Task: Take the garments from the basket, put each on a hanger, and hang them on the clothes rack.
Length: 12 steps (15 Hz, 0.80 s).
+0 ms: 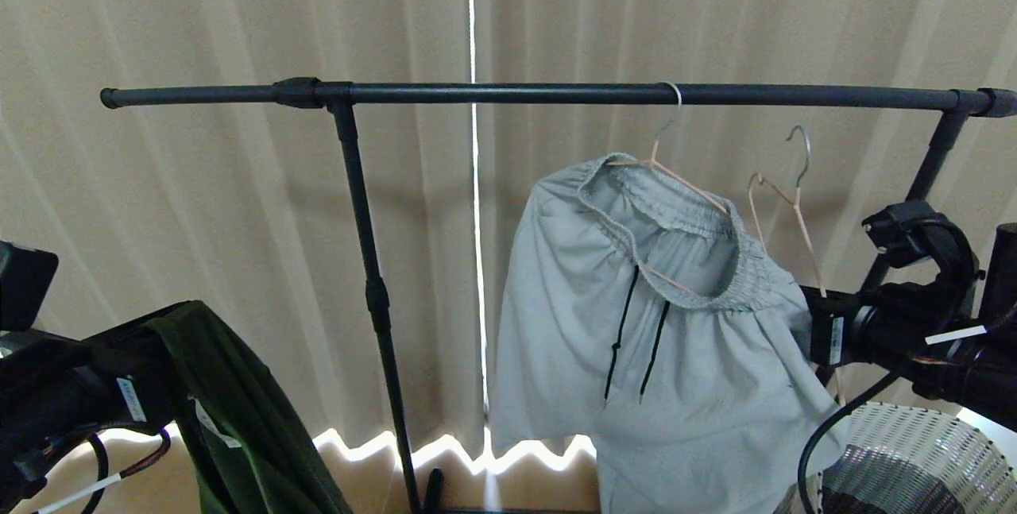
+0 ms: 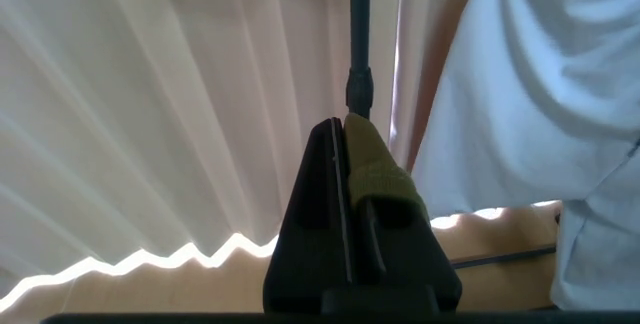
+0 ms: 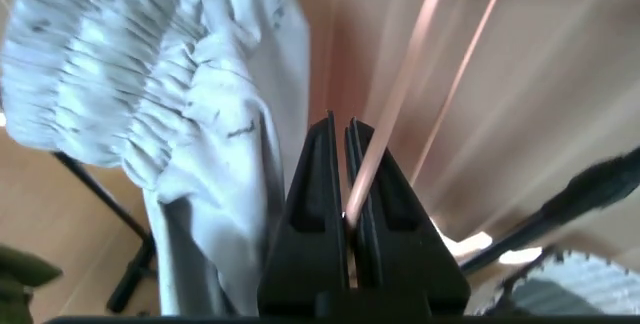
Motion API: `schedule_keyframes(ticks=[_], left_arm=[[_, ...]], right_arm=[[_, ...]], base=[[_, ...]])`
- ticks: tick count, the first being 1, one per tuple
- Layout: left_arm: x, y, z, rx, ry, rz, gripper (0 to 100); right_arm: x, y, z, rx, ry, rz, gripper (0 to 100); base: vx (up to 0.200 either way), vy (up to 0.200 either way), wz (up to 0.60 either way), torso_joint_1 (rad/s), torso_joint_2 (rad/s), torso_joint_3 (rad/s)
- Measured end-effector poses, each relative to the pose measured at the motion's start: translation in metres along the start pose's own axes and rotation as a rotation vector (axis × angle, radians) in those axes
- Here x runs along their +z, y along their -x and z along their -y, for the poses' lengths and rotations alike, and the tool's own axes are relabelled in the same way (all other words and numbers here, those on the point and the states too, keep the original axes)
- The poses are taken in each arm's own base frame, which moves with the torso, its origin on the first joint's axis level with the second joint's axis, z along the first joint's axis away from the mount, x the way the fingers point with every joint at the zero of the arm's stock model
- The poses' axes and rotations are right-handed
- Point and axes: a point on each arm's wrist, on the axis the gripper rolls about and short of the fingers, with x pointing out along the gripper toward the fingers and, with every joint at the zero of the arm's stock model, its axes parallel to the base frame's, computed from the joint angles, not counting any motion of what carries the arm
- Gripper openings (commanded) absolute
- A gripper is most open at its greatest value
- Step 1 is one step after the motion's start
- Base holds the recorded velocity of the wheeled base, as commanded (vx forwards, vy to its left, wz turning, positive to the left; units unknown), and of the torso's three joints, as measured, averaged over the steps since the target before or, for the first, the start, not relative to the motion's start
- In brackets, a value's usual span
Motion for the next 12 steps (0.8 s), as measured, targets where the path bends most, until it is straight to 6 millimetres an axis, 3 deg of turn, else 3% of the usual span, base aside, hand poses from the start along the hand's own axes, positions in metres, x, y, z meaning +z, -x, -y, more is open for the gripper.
schedule_keyframes(ticks=[12], left_arm=[[0.0, 0.002, 0.0, 0.003, -0.006, 0.003, 0]], right_arm=[[-0.021, 0.005, 0.003, -0.038, -0.178, -0.011, 0]], base=[[0.0, 0.0, 0.0, 0.0, 0.0, 0.0]])
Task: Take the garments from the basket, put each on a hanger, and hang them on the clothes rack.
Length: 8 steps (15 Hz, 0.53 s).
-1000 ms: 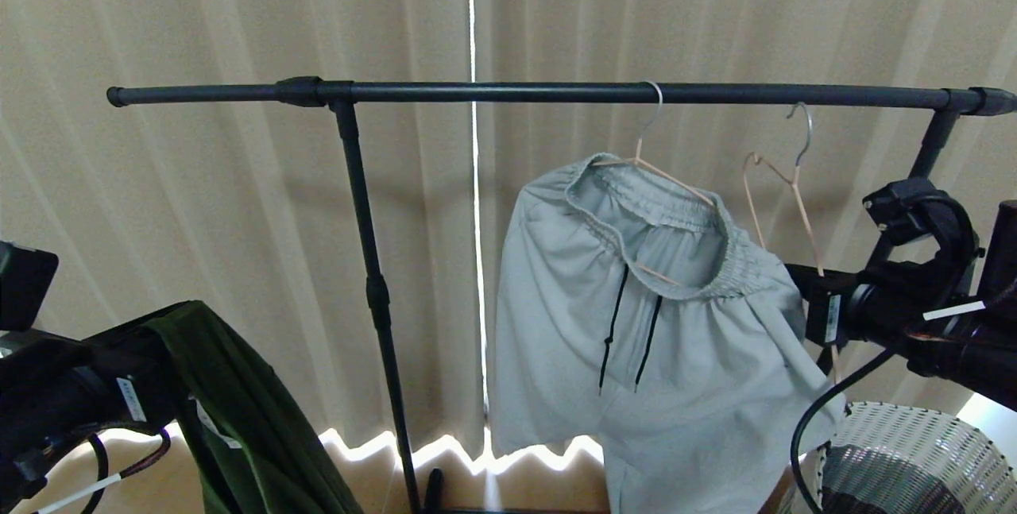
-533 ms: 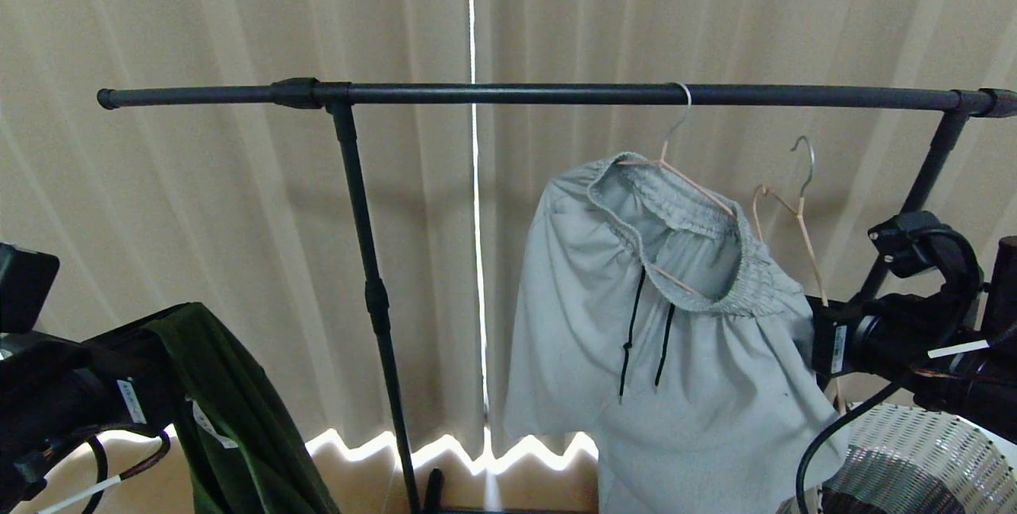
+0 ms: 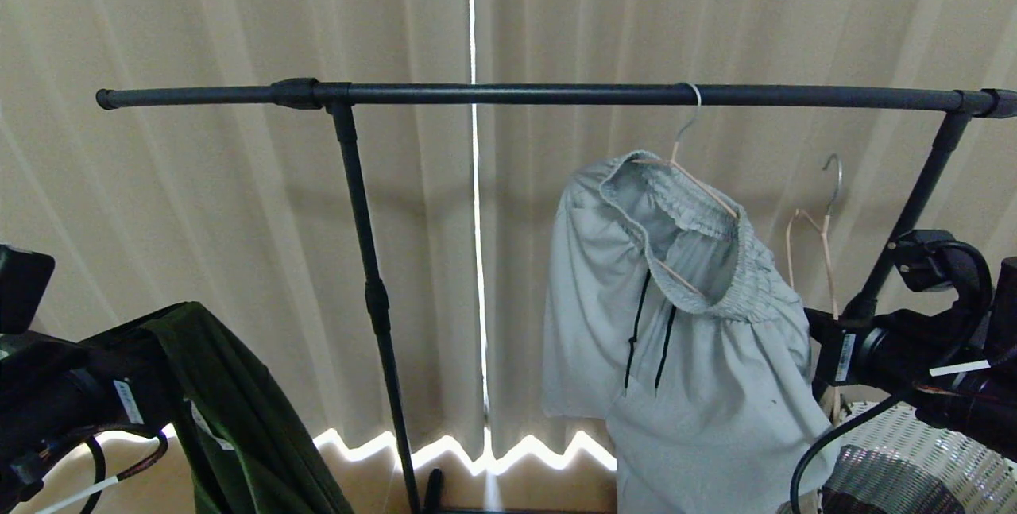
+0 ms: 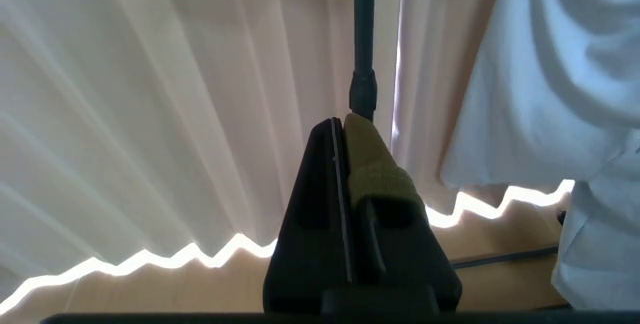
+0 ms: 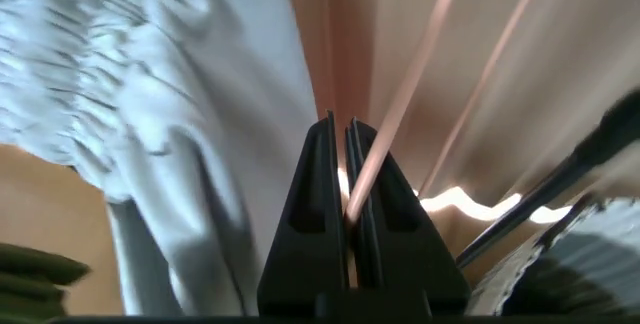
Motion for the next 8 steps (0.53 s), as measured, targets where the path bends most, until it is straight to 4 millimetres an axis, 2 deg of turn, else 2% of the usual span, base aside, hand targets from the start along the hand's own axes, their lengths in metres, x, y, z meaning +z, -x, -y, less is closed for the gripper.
schedule_keyframes(ticks=[8], left_arm=[[0.001, 0.0, 0.0, 0.003, 0.001, 0.004, 0]], right_arm=[[-0.016, 0.004, -0.007, 0.038, -0.017, -0.057, 0]], base=[[0.0, 0.0, 0.0, 0.0, 0.0, 0.0]])
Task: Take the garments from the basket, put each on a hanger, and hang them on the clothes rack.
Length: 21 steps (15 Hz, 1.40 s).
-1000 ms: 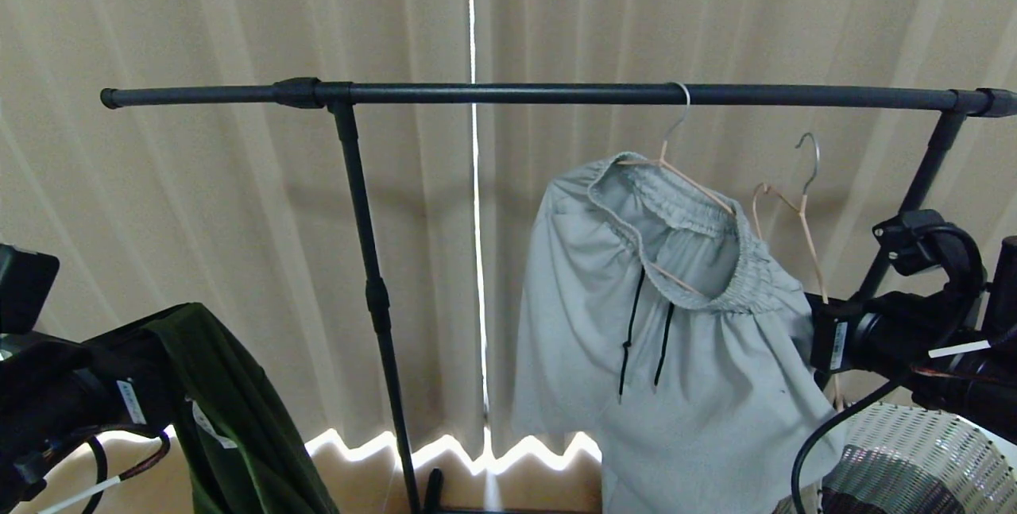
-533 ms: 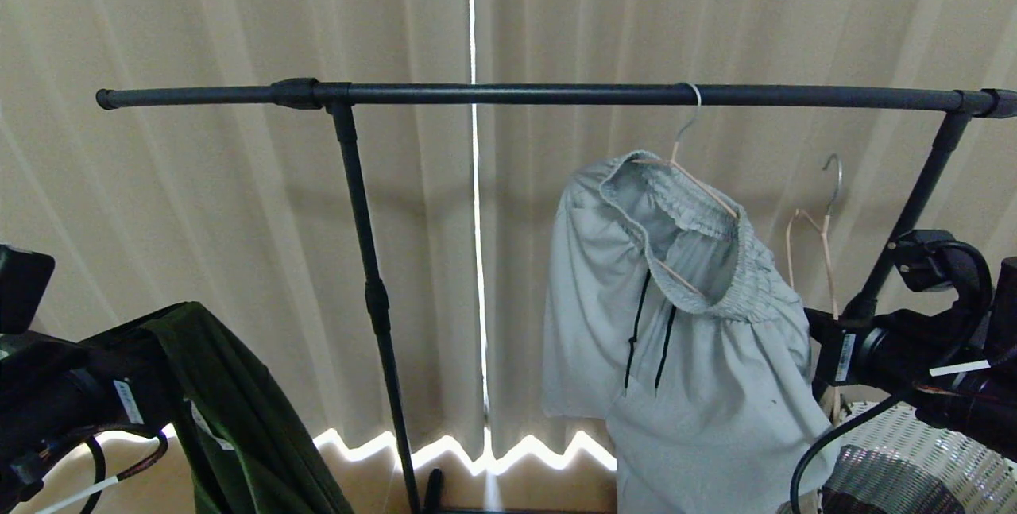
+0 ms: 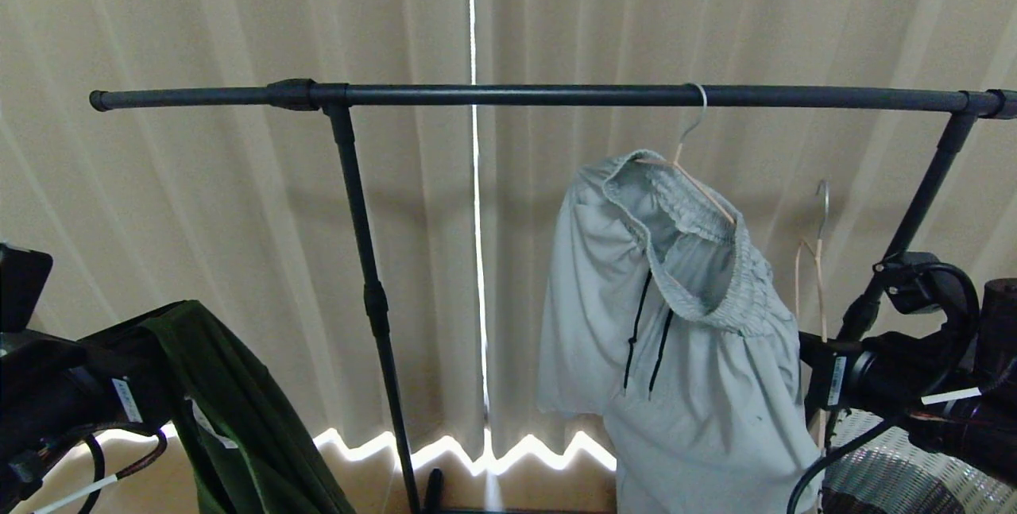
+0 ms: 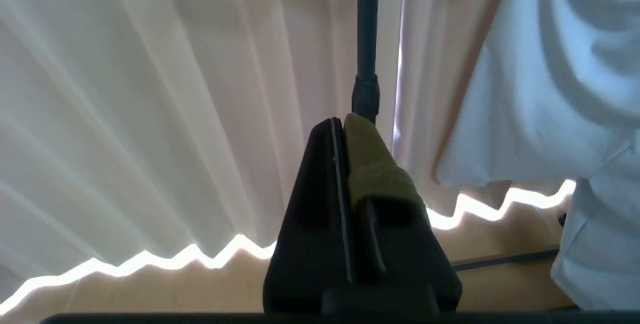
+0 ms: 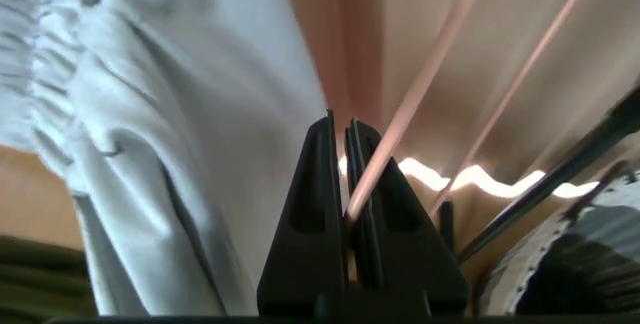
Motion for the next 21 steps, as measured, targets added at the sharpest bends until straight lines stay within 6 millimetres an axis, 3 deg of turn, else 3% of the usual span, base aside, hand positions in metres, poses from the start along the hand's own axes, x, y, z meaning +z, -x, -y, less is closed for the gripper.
schedule_keyframes(ticks=[3, 12, 21], left_arm=[[0.0, 0.0, 0.0, 0.0, 0.0, 0.001, 0], [0.001, 0.0, 0.0, 0.001, 0.0, 0.004, 0], [0.002, 0.001, 0.0, 0.003, 0.002, 0.01, 0]], right_arm=[[-0.008, 0.004, -0.01, 0.05, 0.014, -0.024, 0], [-0.006, 0.012, -0.048, 0.253, -0.039, 0.085, 0], [-0.012, 0.014, -0.036, -0.053, -0.056, 0.161, 0]], base=[[0.0, 0.0, 0.0, 0.0, 0.0, 0.0], [0.0, 0.0, 0.0, 0.0, 0.0, 0.0], [0.0, 0.0, 0.0, 0.0, 0.0, 0.0]])
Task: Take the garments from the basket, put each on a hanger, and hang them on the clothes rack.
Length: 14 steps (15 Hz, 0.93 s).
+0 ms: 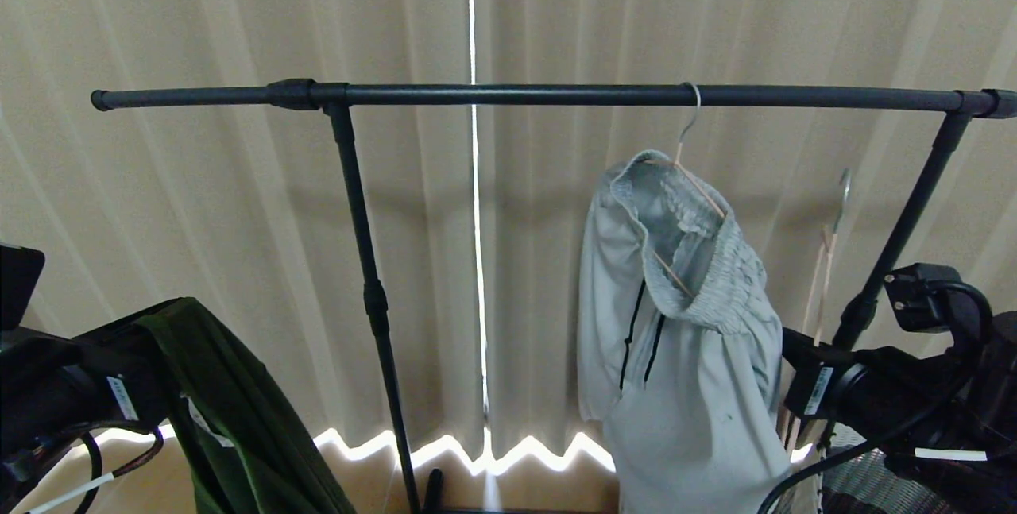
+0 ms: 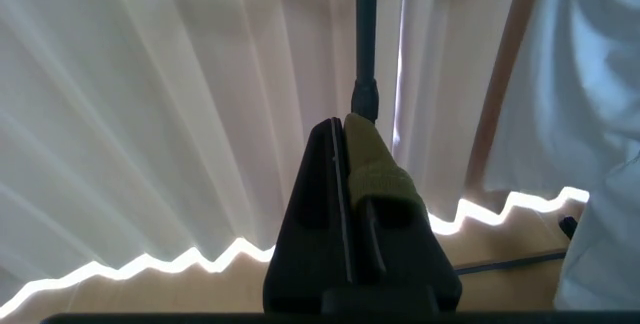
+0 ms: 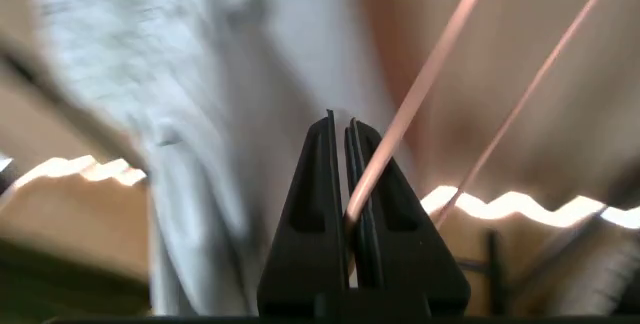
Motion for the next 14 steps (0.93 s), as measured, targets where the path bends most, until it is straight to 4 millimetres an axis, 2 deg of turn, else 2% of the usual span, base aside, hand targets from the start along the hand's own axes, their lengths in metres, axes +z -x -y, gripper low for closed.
schedule_keyframes(ticks=[8, 14], left_arm=[[0.0, 0.0, 0.0, 0.0, 0.0, 0.0, 0], [0.0, -0.001, 0.0, 0.0, 0.0, -0.001, 0]], right_arm=[[0.009, 0.023, 0.007, 0.01, -0.025, 0.077, 0], [0.02, 0.049, 0.014, 0.076, -0.068, 0.167, 0]], base=[[0.0, 0.0, 0.0, 0.0, 0.0, 0.0], [0.0, 0.0, 0.0, 0.0, 0.0, 0.0]])
